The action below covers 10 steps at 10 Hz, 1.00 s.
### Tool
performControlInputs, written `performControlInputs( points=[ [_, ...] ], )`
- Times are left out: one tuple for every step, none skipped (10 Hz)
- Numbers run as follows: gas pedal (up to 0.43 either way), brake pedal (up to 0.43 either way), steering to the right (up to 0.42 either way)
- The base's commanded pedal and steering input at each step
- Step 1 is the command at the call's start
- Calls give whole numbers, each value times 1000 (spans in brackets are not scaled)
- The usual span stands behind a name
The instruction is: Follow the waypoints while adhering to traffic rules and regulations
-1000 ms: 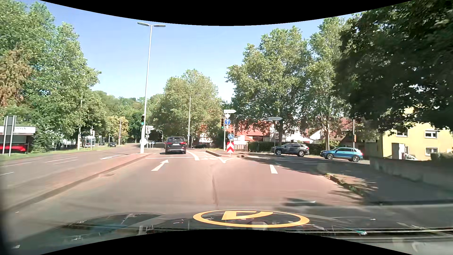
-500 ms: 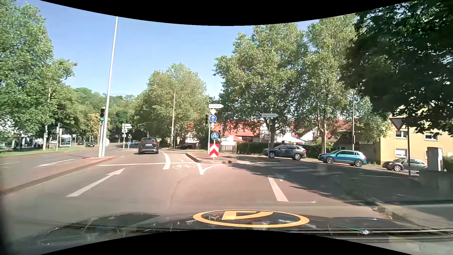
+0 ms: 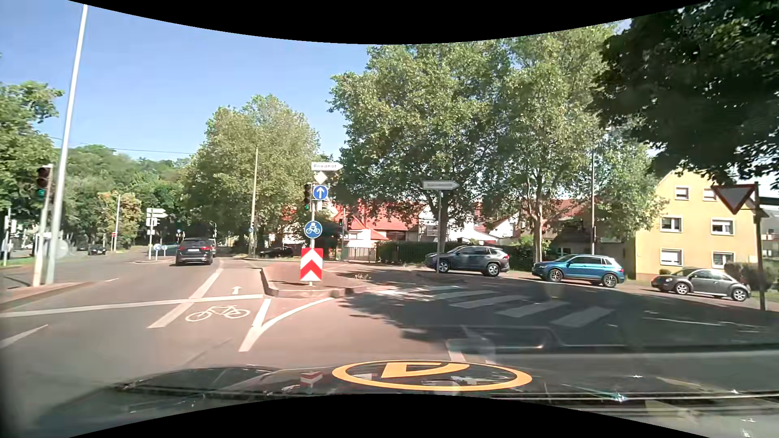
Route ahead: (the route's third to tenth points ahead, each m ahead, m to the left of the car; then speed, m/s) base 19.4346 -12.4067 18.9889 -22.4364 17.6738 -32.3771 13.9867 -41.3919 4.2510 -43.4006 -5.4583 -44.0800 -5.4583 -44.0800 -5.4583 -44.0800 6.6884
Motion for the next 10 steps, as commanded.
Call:
performControlInputs(
  points=[
    [0,0,131],
    [0,0,146],
    [0,0,160],
    [0,0,173],
    [0,0,183],
    [0,0,193],
    [0,0,204],
    [0,0,218],
    [0,0,230],
    [0,0,240]
  ],
)
